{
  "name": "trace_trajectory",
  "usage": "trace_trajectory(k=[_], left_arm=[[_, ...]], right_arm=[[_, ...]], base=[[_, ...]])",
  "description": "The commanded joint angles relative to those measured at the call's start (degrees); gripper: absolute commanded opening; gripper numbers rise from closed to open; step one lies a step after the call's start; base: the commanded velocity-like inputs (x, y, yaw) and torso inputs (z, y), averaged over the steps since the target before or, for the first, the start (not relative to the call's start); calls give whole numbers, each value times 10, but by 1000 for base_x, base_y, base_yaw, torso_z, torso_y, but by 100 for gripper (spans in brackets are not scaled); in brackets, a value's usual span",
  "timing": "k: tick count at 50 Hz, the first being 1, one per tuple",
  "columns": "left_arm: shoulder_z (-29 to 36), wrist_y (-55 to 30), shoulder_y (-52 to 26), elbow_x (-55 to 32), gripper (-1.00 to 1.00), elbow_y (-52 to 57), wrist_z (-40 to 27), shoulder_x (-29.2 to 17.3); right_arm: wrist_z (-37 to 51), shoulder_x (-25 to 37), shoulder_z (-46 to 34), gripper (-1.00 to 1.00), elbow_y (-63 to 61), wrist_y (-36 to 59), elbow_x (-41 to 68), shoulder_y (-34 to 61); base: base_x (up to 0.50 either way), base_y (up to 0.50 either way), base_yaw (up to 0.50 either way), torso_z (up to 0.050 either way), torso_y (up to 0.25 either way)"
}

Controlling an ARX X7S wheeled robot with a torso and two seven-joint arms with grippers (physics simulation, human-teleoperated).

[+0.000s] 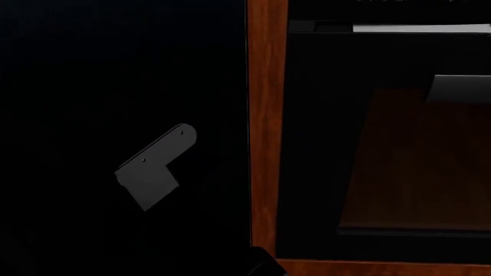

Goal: Close the fridge door

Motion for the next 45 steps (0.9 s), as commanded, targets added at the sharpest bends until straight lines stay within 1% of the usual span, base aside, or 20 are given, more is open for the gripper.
trace_trajectory(k=[1,11,16,21,23,26,28,29,31,35,40,42,45], left_arm=[[1,-5,-1,7,100,5,-9,-3],[4,-4,1,6,100,9,-6,-4],[3,-7,0,7,100,11,-9,-6],[3,-12,0,8,100,15,-14,-9],[2,-15,0,11,100,18,-18,-10],[-1,-14,2,12,100,19,-18,-9],[0,-14,3,9,100,19,-16,-10],[-1,-13,4,6,100,19,-15,-10],[-2,-13,6,5,100,19,-15,-11],[-4,-14,7,2,100,18,-14,-12],[-6,-12,10,-7,100,16,-9,-12],[0,-4,11,-29,100,15,8,-14],[-3,-6,12,-25,100,13,6,-12]], right_arm=[[16,5,-28,100,-7,-8,30,17],[25,13,-35,100,-18,-10,34,18],[43,17,-41,100,-22,-17,19,24],[56,-6,-43,100,45,-52,-4,55],[66,-15,-73,100,94,-85,28,83],[96,-16,-175,100,143,-140,127,123],[94,-16,-232,100,153,-175,189,139],[118,-16,-273,100,155,-183,202,149],[130,-16,-312,100,152,-198,237,163],[141,-16,-355,100,167,-222,282,186],[146,-16,-383,100,183,-239,311,193],[146,-16,-386,100,184,-242,315,193],[149,-16,-390,100,185,-243,315,194]], base=[[0,0,0,0,-246],[-1,0,0,0,-245],[0,1,1,0,-246],[2,2,3,0,-246],[7,5,6,0,-245],[25,10,15,0,-246],[17,13,18,0,-248],[11,12,16,0,-244],[6,11,12,0,-244],[3,10,4,0,-246],[3,7,0,0,-245],[0,3,0,0,0],[0,0,0,0,0]])
